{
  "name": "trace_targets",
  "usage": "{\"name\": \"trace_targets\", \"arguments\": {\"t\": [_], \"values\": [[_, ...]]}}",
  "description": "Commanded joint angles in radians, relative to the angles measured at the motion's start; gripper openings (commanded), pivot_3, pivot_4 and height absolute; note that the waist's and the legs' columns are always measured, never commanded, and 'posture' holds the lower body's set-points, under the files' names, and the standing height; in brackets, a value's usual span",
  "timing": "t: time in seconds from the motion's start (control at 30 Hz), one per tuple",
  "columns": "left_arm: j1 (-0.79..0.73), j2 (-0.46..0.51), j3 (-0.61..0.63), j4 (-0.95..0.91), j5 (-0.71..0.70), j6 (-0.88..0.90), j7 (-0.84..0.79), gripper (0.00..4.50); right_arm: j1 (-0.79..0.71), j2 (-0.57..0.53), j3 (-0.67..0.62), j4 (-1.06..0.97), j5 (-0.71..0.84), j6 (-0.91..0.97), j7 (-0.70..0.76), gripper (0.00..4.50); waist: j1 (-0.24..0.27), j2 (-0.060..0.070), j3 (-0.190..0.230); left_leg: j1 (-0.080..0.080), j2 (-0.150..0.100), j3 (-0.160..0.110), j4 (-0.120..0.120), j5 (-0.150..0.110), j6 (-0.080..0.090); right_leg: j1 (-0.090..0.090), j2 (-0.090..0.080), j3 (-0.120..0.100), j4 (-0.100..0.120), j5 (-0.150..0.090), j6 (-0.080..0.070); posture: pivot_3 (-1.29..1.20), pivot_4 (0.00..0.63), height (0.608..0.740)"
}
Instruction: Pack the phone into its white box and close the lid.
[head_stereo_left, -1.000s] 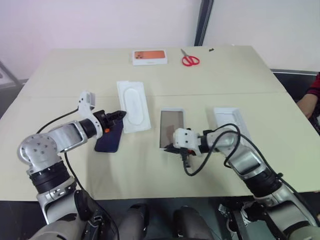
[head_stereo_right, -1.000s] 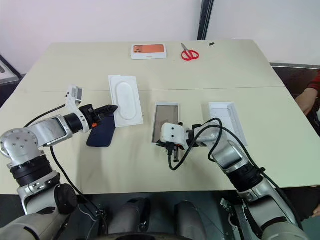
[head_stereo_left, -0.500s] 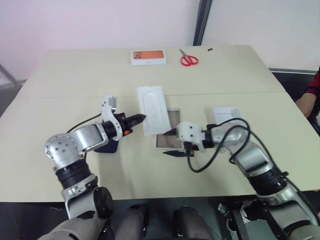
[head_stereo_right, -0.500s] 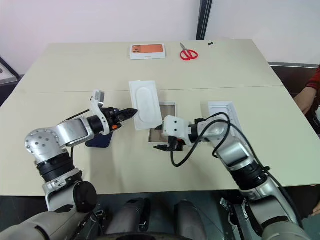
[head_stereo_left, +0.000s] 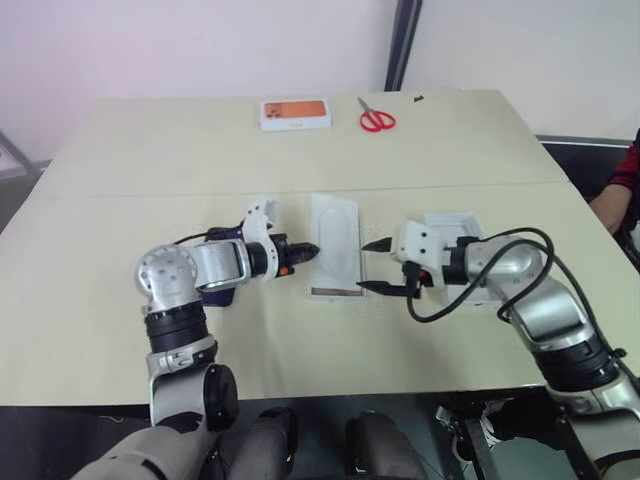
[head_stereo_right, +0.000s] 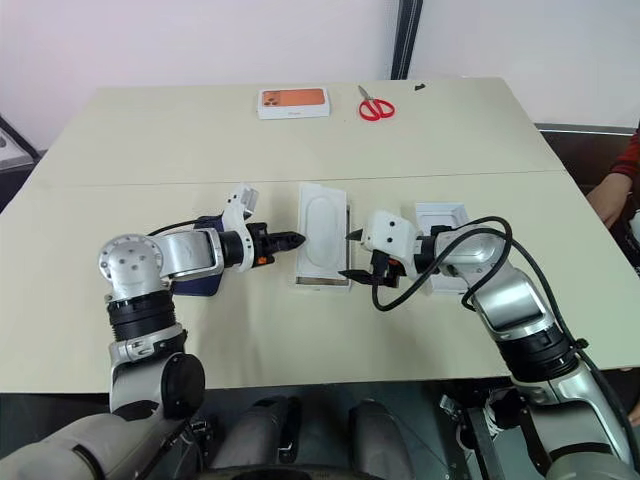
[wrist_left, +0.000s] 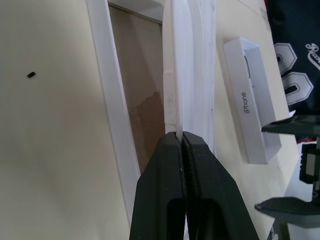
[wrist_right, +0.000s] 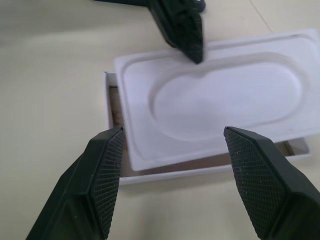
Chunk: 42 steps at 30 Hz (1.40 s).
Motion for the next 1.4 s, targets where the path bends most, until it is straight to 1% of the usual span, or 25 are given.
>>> {"name": "trace_targets", "arguments": {"t": [0.03, 0.07, 0.2, 0.23, 0.37, 0.4, 0.47, 0.53, 0.63, 0.73, 0.8, 0.9, 1.03, 1.17, 1.27, 1.33, 1.4], "values": [[-0.015, 0.005, -0.009, -0.033, 0.006, 0.012, -0.035, 0.62, -0.017, -0.010, -0.027, 0.003, -0.002, -0.029, -0.016, 3.38, 0.000, 0.000, 0.000, 0.000, 0.000, 0.000, 0.000, 0.000, 0.000, 0.000, 0.000, 0.000, 0.000, 0.000, 0.000, 0.00, 0.150, 0.740], [-0.013, 0.009, -0.013, -0.044, 0.007, 0.016, -0.042, 0.87, -0.021, -0.008, -0.026, 0.011, -0.004, -0.033, -0.020, 3.38, 0.000, 0.000, 0.000, 0.000, 0.000, 0.000, 0.000, 0.000, 0.000, 0.000, 0.000, 0.000, 0.000, 0.000, 0.000, 0.00, 0.150, 0.740], [-0.001, 0.027, -0.007, -0.078, 0.007, 0.028, -0.072, 2.80, -0.042, 0.004, -0.024, 0.047, -0.017, -0.054, -0.043, 3.38, -0.001, 0.000, 0.000, 0.000, 0.000, 0.000, 0.000, 0.000, 0.000, 0.000, 0.000, 0.000, 0.000, 0.000, 0.000, 0.00, 0.150, 0.740], [0.002, 0.038, 0.004, -0.085, 0.005, 0.029, -0.081, 3.16, -0.050, 0.009, -0.024, 0.061, -0.021, -0.060, -0.050, 3.38, -0.001, 0.000, 0.000, 0.000, 0.000, 0.000, 0.000, 0.000, 0.000, 0.000, 0.000, 0.000, 0.000, 0.000, 0.000, 0.00, 0.150, 0.740], [0.030, 0.116, 0.001, -0.138, 0.005, -0.009, -0.146, 3.16, -0.082, 0.032, -0.020, 0.100, -0.021, -0.058, -0.073, 3.38, -0.006, 0.000, 0.000, 0.000, 0.000, 0.000, -0.001, 0.000, 0.000, -0.001, 0.000, 0.000, 0.000, 0.000, 0.000, 0.00, 0.150, 0.740], [0.041, 0.142, -0.005, -0.153, 0.006, -0.041, -0.174, 3.20, -0.092, 0.041, -0.020, 0.109, -0.019, -0.050, -0.081, 3.13, -0.006, 0.000, 0.000, 0.000, 0.000, 0.000, -0.001, 0.000, 0.000, -0.001, 0.000, 0.000, 0.000, 0.000, 0.000, 0.00, 0.150, 0.740], [0.088, 0.233, -0.068, -0.212, 0.048, -0.161, -0.264, 3.22, -0.122, 0.069, -0.019, 0.128, -0.014, 0.002, -0.109, 2.54, -0.008, 0.000, 0.000, 0.000, 0.000, 0.000, -0.001, 0.000, -0.001, -0.001, 0.000, 0.000, 0.000, 0.000, 0.000, 0.00, 0.150, 0.740], [0.151, 0.329, -0.152, -0.263, 0.121, -0.305, -0.359, 3.22, -0.145, 0.092, -0.010, 0.138, -0.019, 0.042, -0.130, 1.54, -0.005, 0.000, 0.000, 0.000, 0.000, 0.000, -0.002, 0.001, -0.001, -0.001, 0.000, 0.001, 0.000, 0.000, 0.000, 0.00, 0.150, 0.740], [0.242, 0.435, -0.229, -0.294, 0.235, -0.529, -0.481, 3.22, -0.178, 0.130, 0.015, 0.153, -0.031, 0.091, -0.158, 0.03, 0.000, 0.001, 0.000, 0.000, 0.000, 0.000, -0.002, 0.001, -0.001, -0.001, 0.000, 0.001, -0.001, 0.000, 0.000, 0.00, 0.150, 0.740], [0.359, 0.533, -0.300, -0.313, 0.357, -0.768, -0.618, 3.22, -0.220, 0.196, 0.055, 0.197, -0.062, 0.131, -0.213, 0.03, -0.002, 0.001, 0.000, 0.000, 0.000, 0.001, -0.003, 0.001, -0.001, -0.001, -0.001, 0.001, -0.002, 0.000, -0.001, 0.00, 0.150, 0.740], [0.426, 0.567, -0.326, -0.313, 0.408, -0.883, -0.684, 3.22, -0.240, 0.239, 0.083, 0.237, -0.092, 0.136, -0.249, 0.03, -0.004, 0.002, 0.000, 0.000, 0.000, 0.001, -0.004, 0.001, -0.001, -0.001, -0.001, 0.001, -0.002, 0.000, -0.001, 0.00, 0.150, 0.740], [0.491, 0.586, -0.337, -0.309, 0.430, -0.969, -0.750, 3.22, -0.260, 0.279, 0.130, 0.307, -0.146, 0.107, -0.284, 0.03, 0.001, 0.002, 0.000, 0.000, 0.000, 0.000, -0.004, 0.001, -0.001, -0.002, -0.001, 0.001, -0.003, 0.000, -0.001, 0.00, 0.150, 0.740], [0.548, 0.600, -0.343, -0.307, 0.475, -1.036, -0.781, 3.22, -0.283, 0.303, 0.181, 0.401, -0.207, 0.066, -0.300, 0.03, -0.002, 0.002, 0.000, 0.000, 0.000, 0.001, -0.004, 0.000, 0.000, -0.001, -0.001, 0.001, -0.003, 0.000, -0.001, 0.00, 0.150, 0.740], [0.567, 0.586, -0.291, -0.310, 0.465, -1.011, -0.740, 3.22, -0.275, 0.308, 0.190, 0.394, -0.219, 0.045, -0.290, 0.03, -0.004, 0.002, 0.000, 0.000, 0.000, 0.000, -0.005, -0.001, 0.003, -0.002, -0.001, 0.001, -0.003, 0.000, -0.001, 0.00, 0.150, 0.740], [0.555, 0.560, -0.192, -0.306, 0.401, -0.909, -0.657, 3.22, -0.271, 0.310, 0.158, 0.336, -0.195, -0.007, -0.283, 0.03, -0.005, 0.002, 0.000, 0.000, 0.000, 0.000, -0.004, -0.002, 0.004, -0.002, -0.001, 0.001, -0.002, 0.000, -0.001, 0.00, 0.150, 0.740], [0.546, 0.546, -0.114, -0.295, 0.357, -0.829, -0.596, 3.22, -0.263, 0.318, 0.145, 0.270, -0.168, 0.001, -0.267, 0.03, -0.008, 0.002, 0.000, 0.000, 0.000, 0.000, -0.004, -0.002, 0.004, -0.003, -0.001, 0.001, -0.001, 0.000, -0.001, 0.00, 0.150, 0.740], [0.546, 0.540, -0.060, -0.296, 0.332, -0.780, -0.556, 3.73, -0.255, 0.328, 0.151, 0.221, -0.162, 0.019, -0.264, 0.00, -0.010, 0.002, 0.000, 0.000, 0.000, 0.000, -0.004, -0.002, 0.004, -0.003, 0.000, 0.001, -0.001, 0.000, -0.001, 0.00, 0.150, 0.740]]}}
